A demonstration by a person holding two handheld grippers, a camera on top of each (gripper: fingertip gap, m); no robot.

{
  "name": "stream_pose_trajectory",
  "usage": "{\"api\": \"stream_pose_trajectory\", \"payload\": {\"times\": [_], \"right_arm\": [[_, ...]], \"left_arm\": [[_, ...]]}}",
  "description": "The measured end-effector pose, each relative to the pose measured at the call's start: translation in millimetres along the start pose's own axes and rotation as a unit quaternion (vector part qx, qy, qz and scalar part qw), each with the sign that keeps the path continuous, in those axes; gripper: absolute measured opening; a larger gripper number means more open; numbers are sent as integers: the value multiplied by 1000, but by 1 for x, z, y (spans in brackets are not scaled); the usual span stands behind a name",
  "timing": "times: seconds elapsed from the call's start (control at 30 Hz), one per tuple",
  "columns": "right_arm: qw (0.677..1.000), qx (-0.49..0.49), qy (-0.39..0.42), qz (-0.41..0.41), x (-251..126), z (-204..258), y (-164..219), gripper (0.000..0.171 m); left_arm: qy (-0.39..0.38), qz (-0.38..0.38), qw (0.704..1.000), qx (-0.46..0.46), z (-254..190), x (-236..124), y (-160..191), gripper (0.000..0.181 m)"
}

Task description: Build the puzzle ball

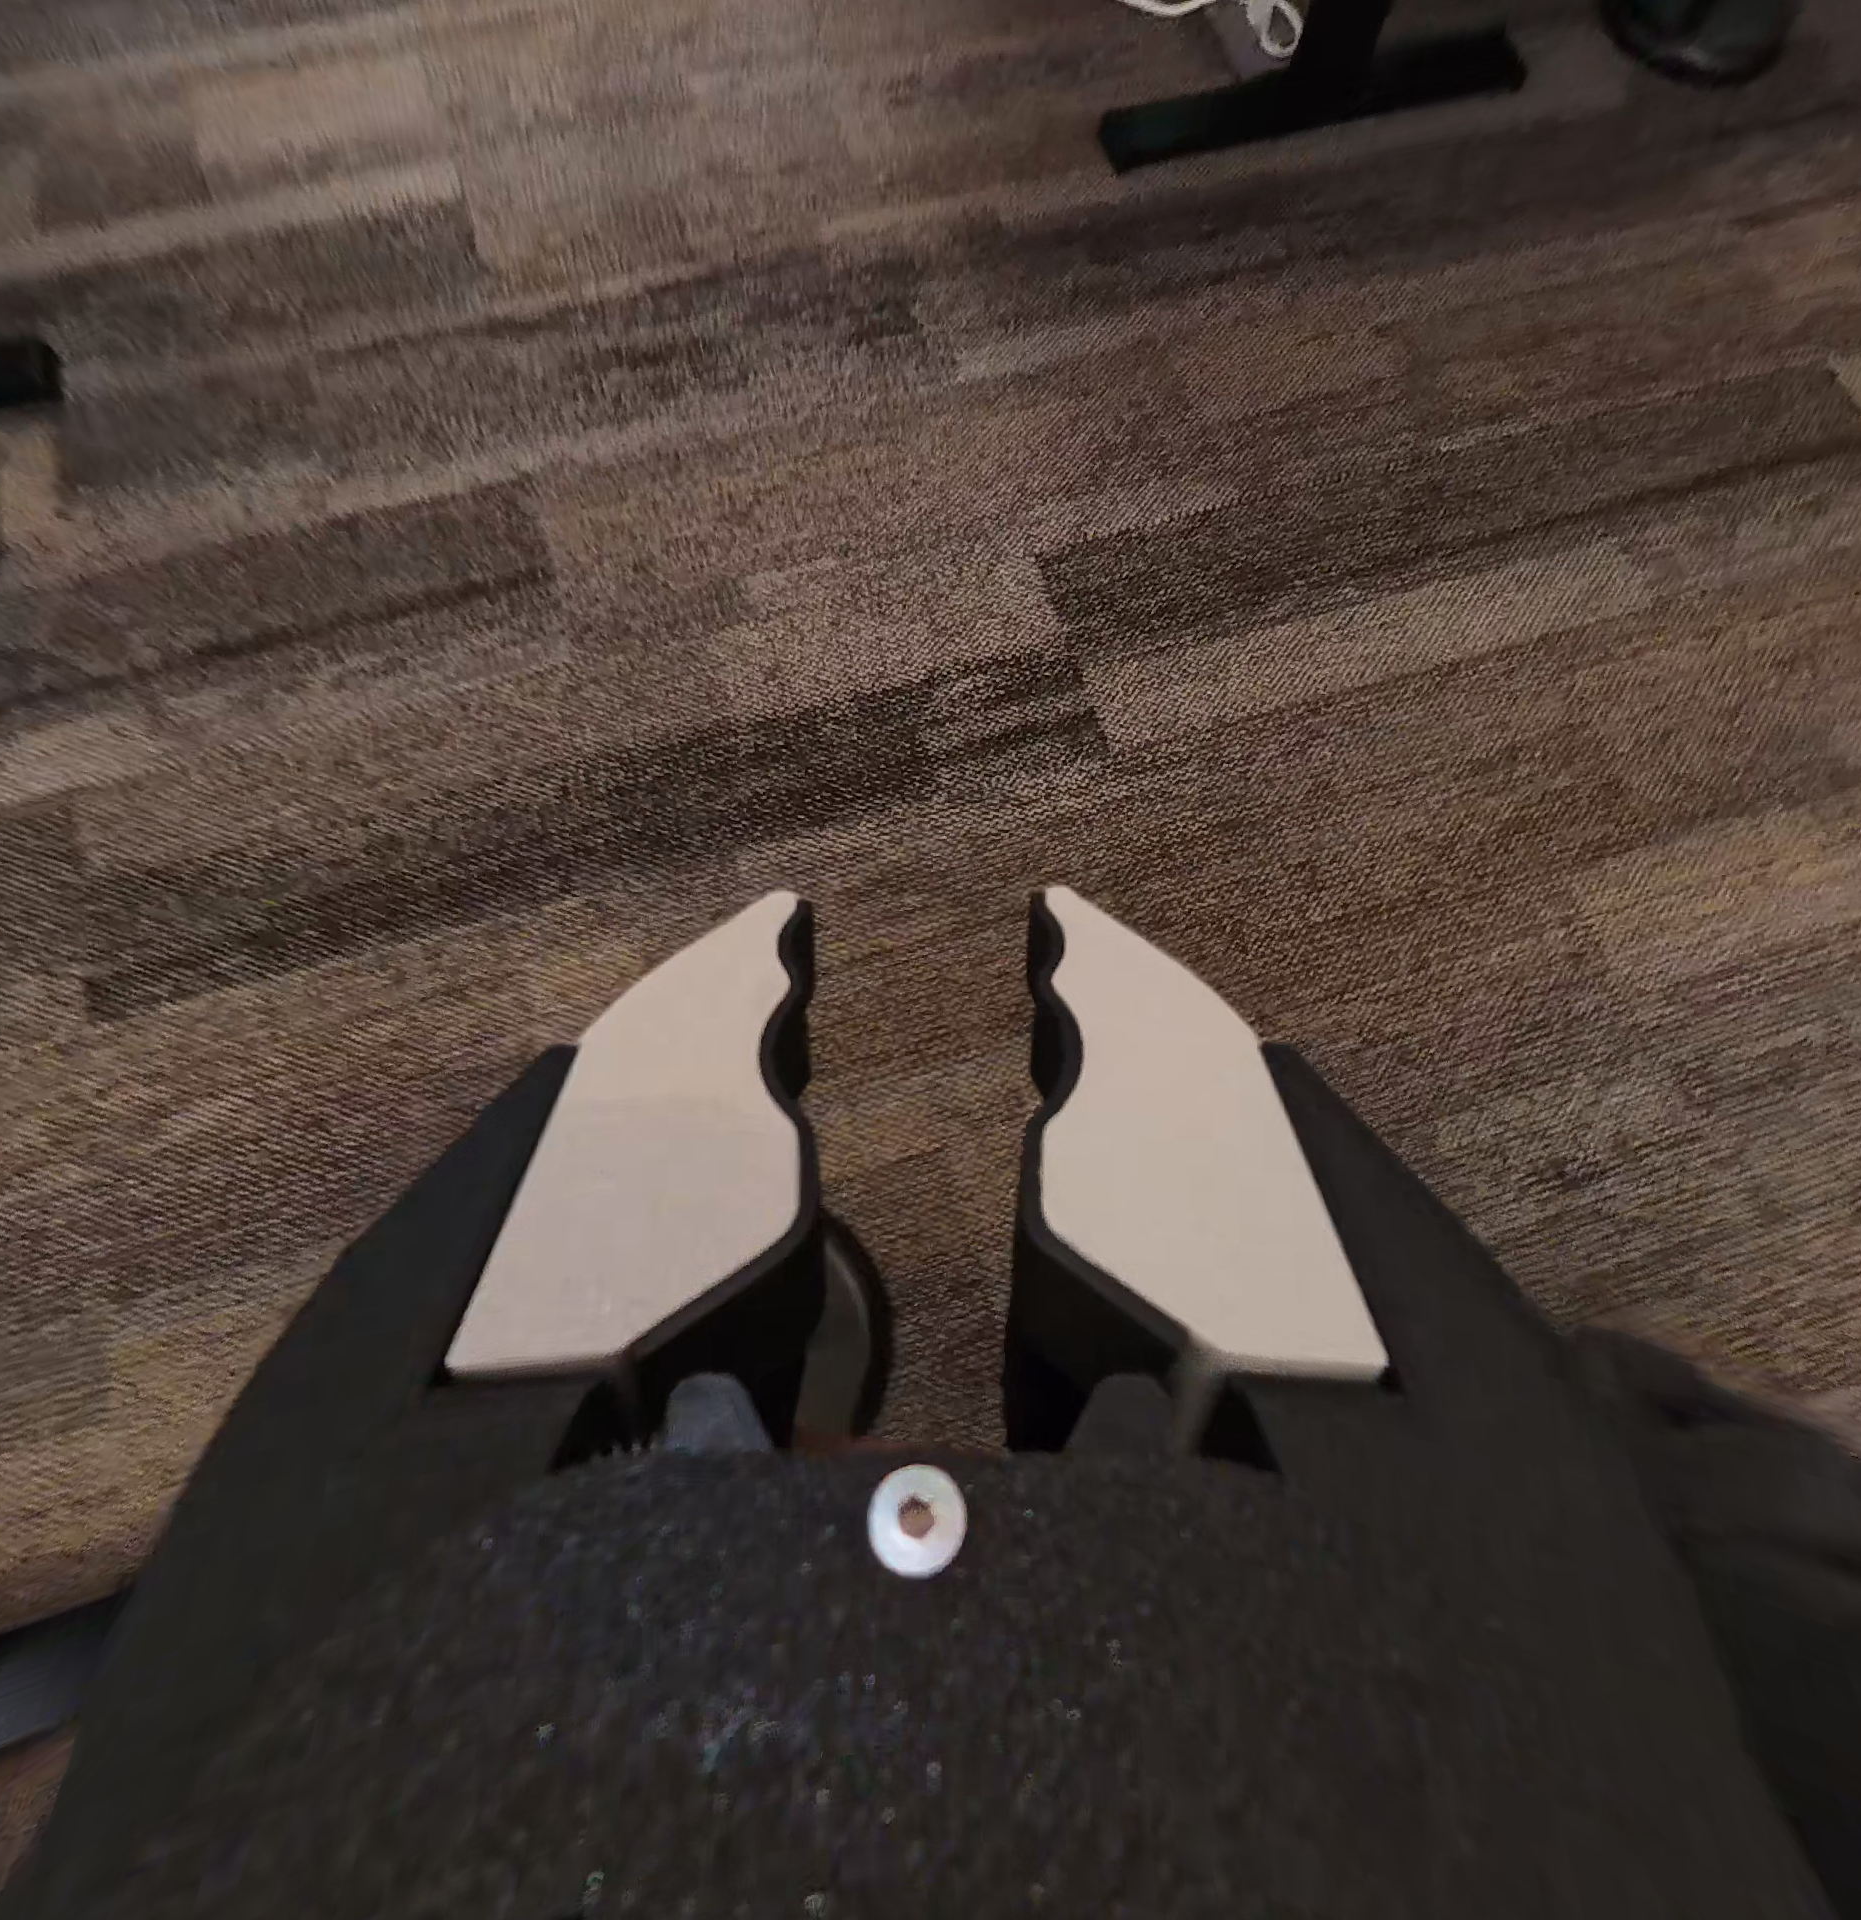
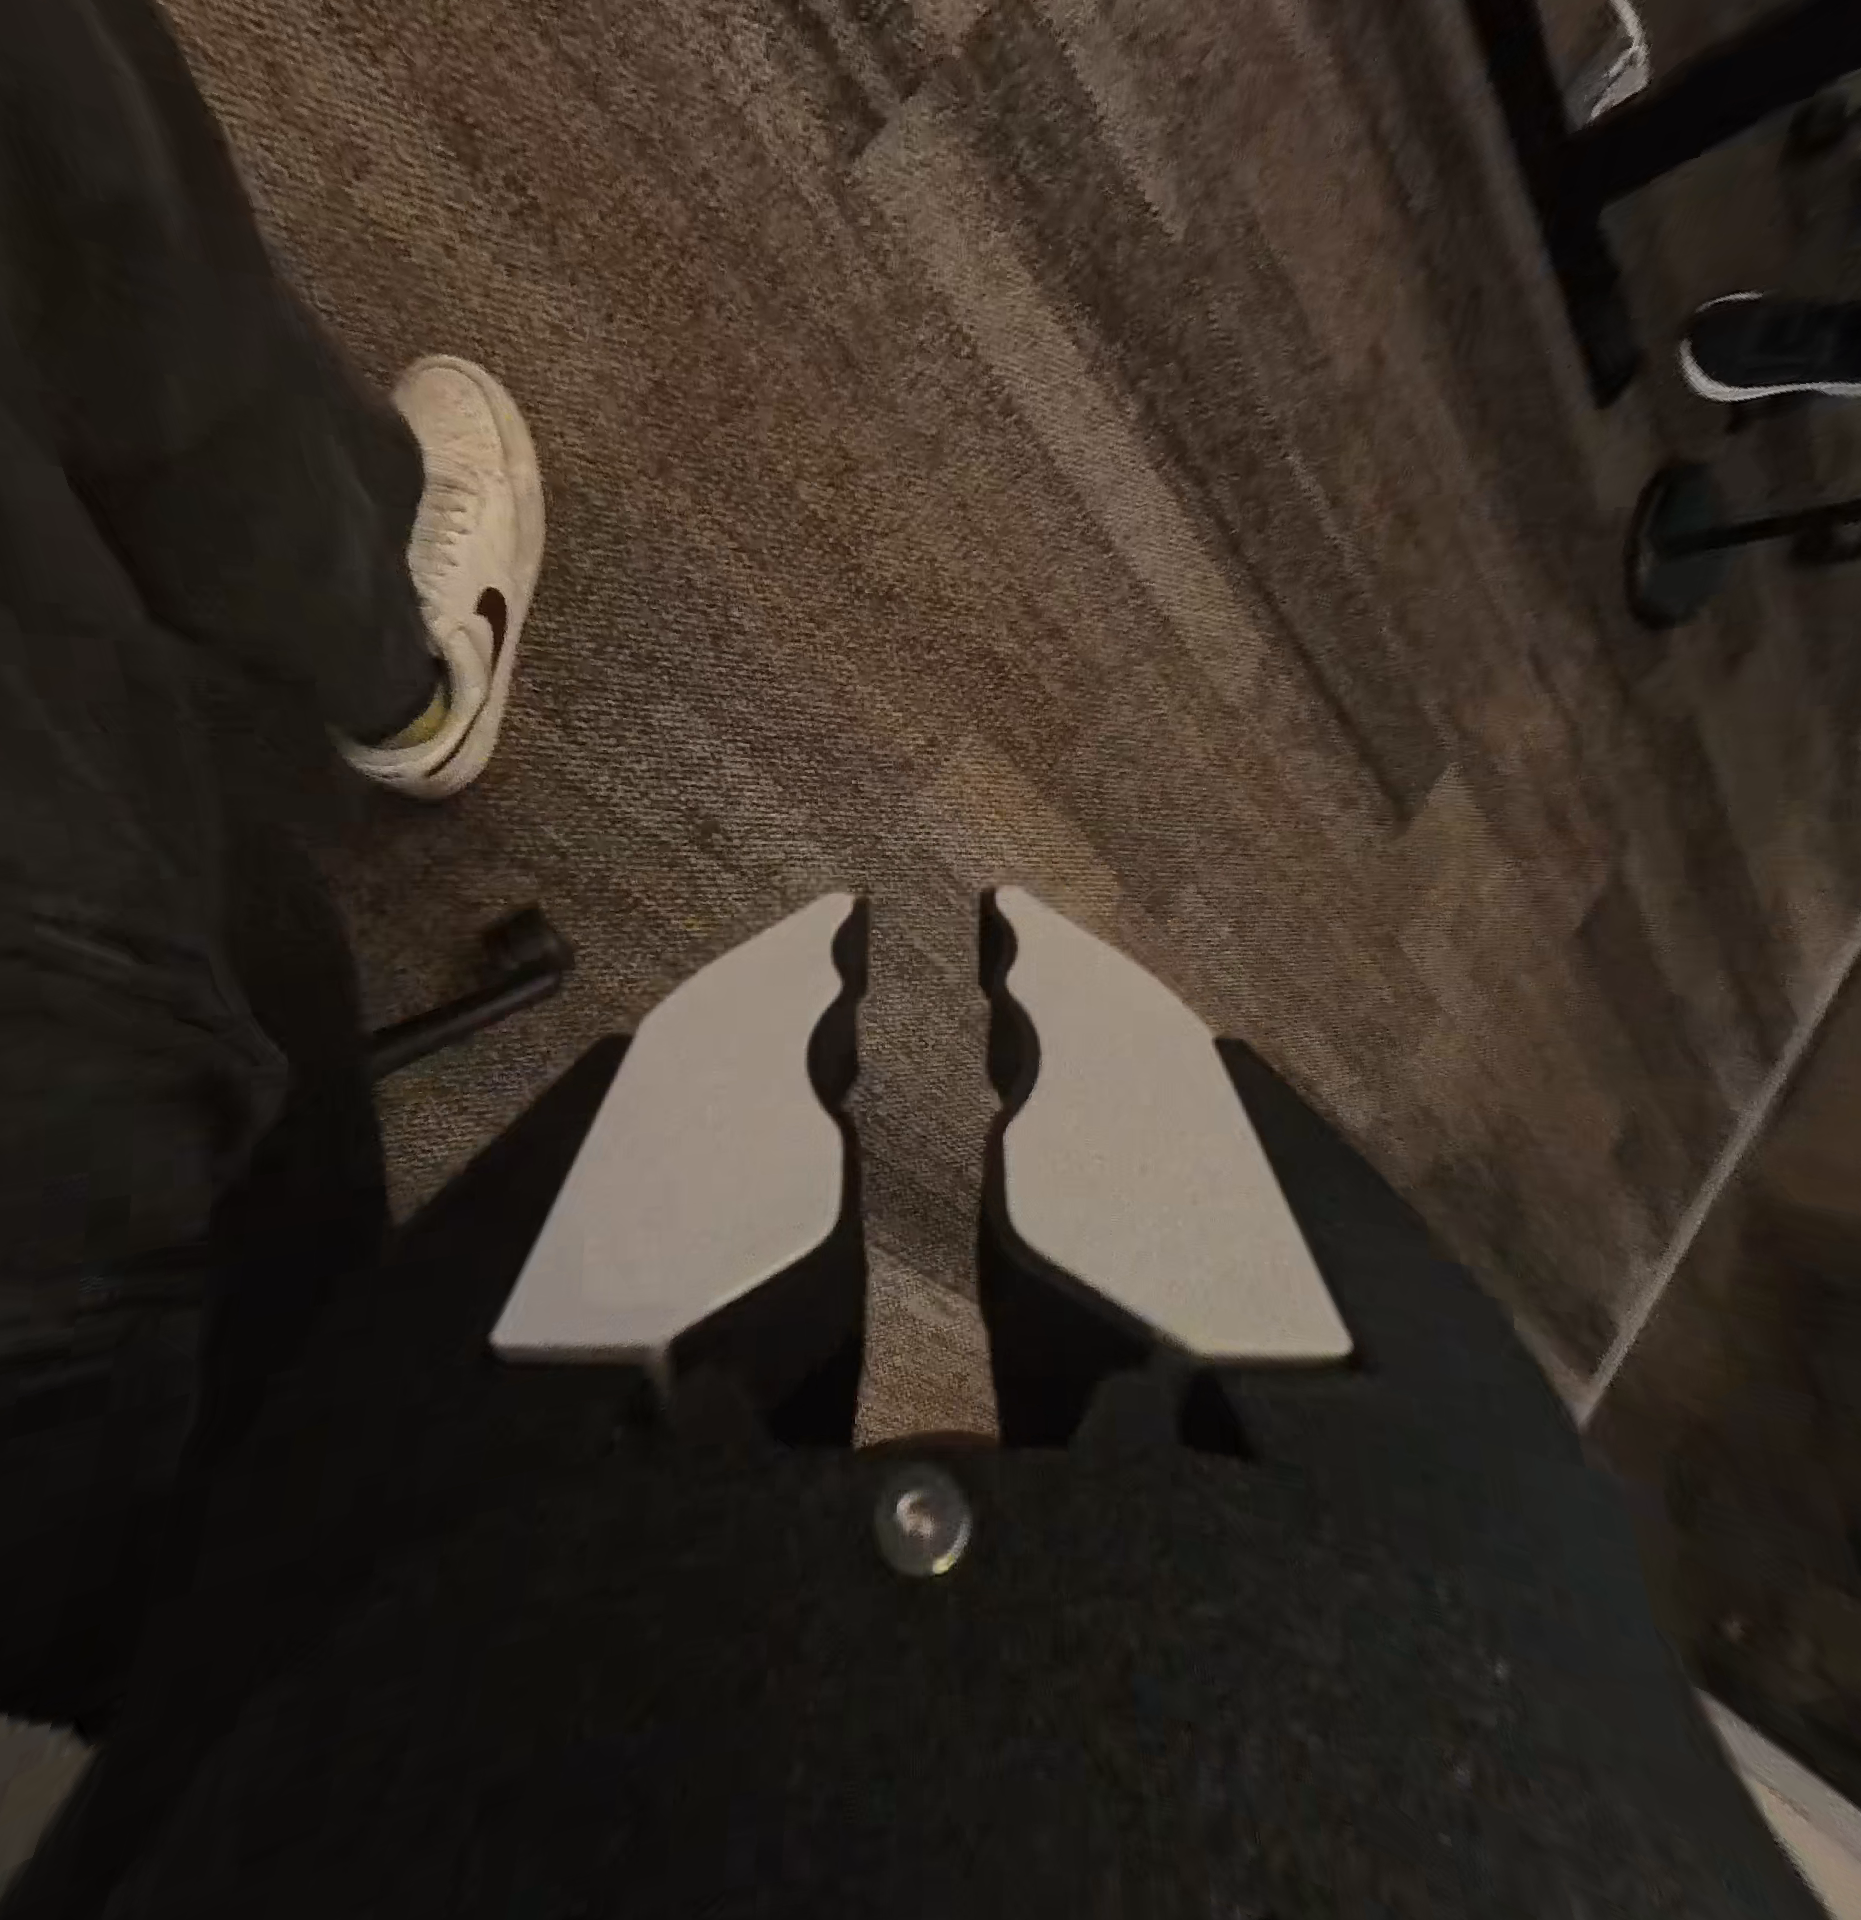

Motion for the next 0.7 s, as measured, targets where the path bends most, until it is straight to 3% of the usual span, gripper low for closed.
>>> {"api": "stream_pose_trajectory", "payload": {"times": [0.1, 0.23, 0.37, 0.47, 0.5, 0.57, 0.7], "right_arm": [[997, -7, -4, 76, 7, 2, 24, 26], [986, 128, -71, 85, 8, -12, 44, 23], [970, 146, -62, 182, 18, -11, 63, 21], [906, 229, -143, 327, 17, -18, 75, 21], [878, 256, -153, 375, 13, -28, 66, 22], [856, 337, -153, 360, 10, -68, 19, 22], [892, 319, -163, 276, 49, -159, -122, 23]], "left_arm": [[22, 34, 998, -42, 19, 24, -35, 38], [27, 132, 989, -65, 32, 44, -70, 36], [31, 235, 962, -136, 44, 30, -105, 36], [29, 258, 934, -245, 59, -6, -138, 31], [20, 259, 929, -264, 68, -17, -148, 30], [-11, 282, 920, -270, 88, -32, -163, 30], [-73, 333, 902, -265, 153, -40, -163, 39]]}}
Point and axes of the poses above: each gripper's, where its closed fingertips meet, x out along the fingers, y out of its underside, z = x × y across the jaws, the point moved 10 cm from there along -x, back along the fingers, and after that the axes turned 1 degree about y, right-handed, at the moved point
